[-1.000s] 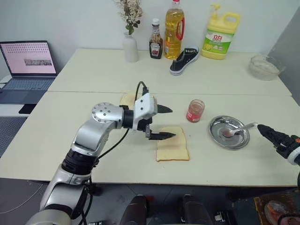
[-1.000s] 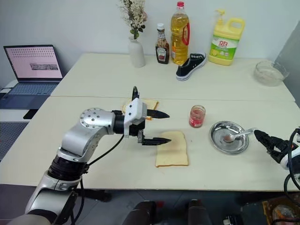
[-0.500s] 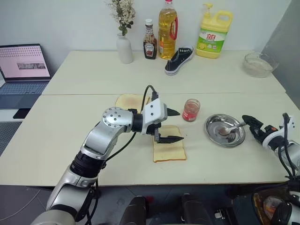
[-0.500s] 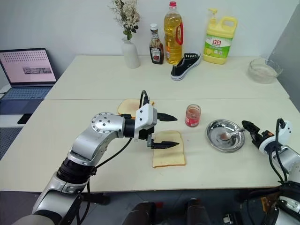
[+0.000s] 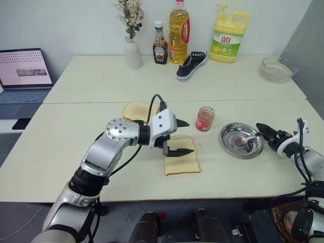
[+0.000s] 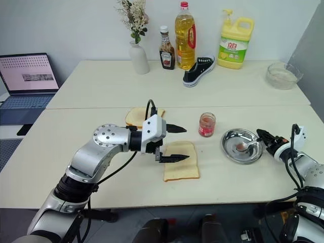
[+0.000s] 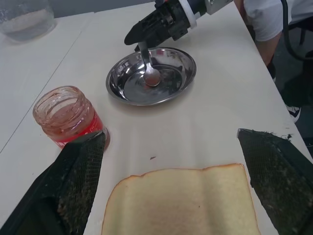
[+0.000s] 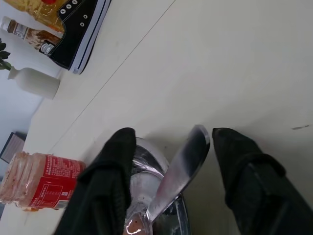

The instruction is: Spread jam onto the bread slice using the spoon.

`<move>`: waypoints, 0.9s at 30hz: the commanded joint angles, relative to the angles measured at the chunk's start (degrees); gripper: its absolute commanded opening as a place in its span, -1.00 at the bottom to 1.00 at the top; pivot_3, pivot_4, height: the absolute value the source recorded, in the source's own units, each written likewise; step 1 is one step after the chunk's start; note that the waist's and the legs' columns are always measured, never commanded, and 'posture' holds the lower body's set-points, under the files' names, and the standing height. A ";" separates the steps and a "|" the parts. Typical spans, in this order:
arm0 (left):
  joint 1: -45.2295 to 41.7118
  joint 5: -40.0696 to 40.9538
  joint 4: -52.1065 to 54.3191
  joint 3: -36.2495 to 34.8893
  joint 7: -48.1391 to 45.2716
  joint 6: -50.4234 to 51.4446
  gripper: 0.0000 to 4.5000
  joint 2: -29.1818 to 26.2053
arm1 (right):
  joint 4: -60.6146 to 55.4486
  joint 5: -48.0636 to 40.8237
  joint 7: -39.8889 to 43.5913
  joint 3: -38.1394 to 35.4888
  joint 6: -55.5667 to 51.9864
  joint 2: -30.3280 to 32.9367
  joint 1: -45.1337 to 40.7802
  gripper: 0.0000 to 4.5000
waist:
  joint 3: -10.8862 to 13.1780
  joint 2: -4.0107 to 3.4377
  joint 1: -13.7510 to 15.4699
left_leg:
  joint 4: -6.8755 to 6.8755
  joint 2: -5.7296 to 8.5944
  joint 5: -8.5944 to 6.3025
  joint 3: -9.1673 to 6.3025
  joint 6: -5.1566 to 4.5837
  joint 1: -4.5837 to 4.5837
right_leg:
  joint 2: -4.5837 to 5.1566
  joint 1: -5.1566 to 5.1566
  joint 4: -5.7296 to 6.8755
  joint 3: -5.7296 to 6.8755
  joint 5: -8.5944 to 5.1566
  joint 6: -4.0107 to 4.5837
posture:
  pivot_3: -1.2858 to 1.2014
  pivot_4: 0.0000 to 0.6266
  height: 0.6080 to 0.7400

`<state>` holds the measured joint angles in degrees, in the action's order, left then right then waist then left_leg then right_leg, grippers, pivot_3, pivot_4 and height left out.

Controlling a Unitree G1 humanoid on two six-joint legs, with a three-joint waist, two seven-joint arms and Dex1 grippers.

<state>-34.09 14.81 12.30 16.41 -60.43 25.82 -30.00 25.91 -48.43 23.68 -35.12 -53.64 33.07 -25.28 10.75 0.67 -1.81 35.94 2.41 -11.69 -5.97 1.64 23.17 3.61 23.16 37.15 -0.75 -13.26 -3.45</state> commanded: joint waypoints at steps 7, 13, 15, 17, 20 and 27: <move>-1.87 0.39 0.06 -1.16 0.11 -1.17 1.00 0.24 | -4.23 -2.60 0.46 -2.11 -1.01 0.36 0.30 -0.99 | 0.00 0.02 0.03 | 0.00 -0.02 -0.01 0.03 -0.01 -0.09 | -0.02 -0.08 -0.01 -0.02 0.00 0.00 | 0.03 -0.52 1.00; -3.27 1.60 -2.01 -3.12 -0.73 -0.85 1.00 -0.60 | -18.49 -5.61 -0.40 -1.52 -2.70 0.47 2.06 -0.99 | 0.02 -0.01 0.12 | 0.00 -0.01 -0.01 0.05 -0.01 -0.07 | -0.01 -0.05 -0.01 -0.07 0.00 -0.01 | 0.03 -0.52 1.00; -3.44 2.30 -2.86 -4.25 -1.31 -0.59 1.00 -1.51 | -23.43 -7.91 -2.64 -1.51 -4.19 -0.21 0.61 -0.99 | 0.03 -0.02 -0.15 | -0.02 -0.02 -0.01 0.06 -0.01 -0.07 | -0.02 -0.01 0.01 -0.08 0.00 -0.01 | 0.03 -0.52 1.00; -3.47 2.58 -3.76 -5.17 -1.73 -0.65 1.00 -2.49 | -26.97 -9.49 -5.03 -1.15 -5.04 -0.45 -1.63 -0.99 | 0.03 -0.02 -0.41 | -0.04 -0.10 -0.02 0.07 -0.02 -0.09 | -0.11 0.00 0.01 -0.09 0.00 0.00 | 0.03 -0.52 1.00; -3.64 3.38 -5.12 -6.66 -2.18 -0.24 1.00 -3.45 | -30.27 -8.88 -7.29 1.70 -4.34 -0.22 -6.32 -0.99 | 0.03 -0.03 -0.52 | -0.12 -0.13 -0.02 0.07 -0.02 -0.14 | -0.14 0.02 0.03 -0.09 -0.01 0.01 | 0.03 -0.52 1.00; -4.47 2.76 -7.82 -8.16 0.91 -0.71 1.00 -1.95 | -29.00 -0.34 -7.46 12.68 1.80 -2.11 -16.98 -0.99 | 0.04 0.00 -0.05 | -0.12 -0.12 -0.02 0.05 -0.02 -0.10 | -0.13 0.03 -0.04 -0.08 0.00 0.01 | 0.03 -0.52 1.00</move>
<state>-36.98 17.20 3.83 10.20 -60.46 25.81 -32.15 -2.40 -50.13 15.50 -23.36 -54.10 30.92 -40.53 10.79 0.67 -1.86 35.81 2.30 -11.71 -5.92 1.62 23.08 3.48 23.20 37.10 -0.83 -13.26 -3.44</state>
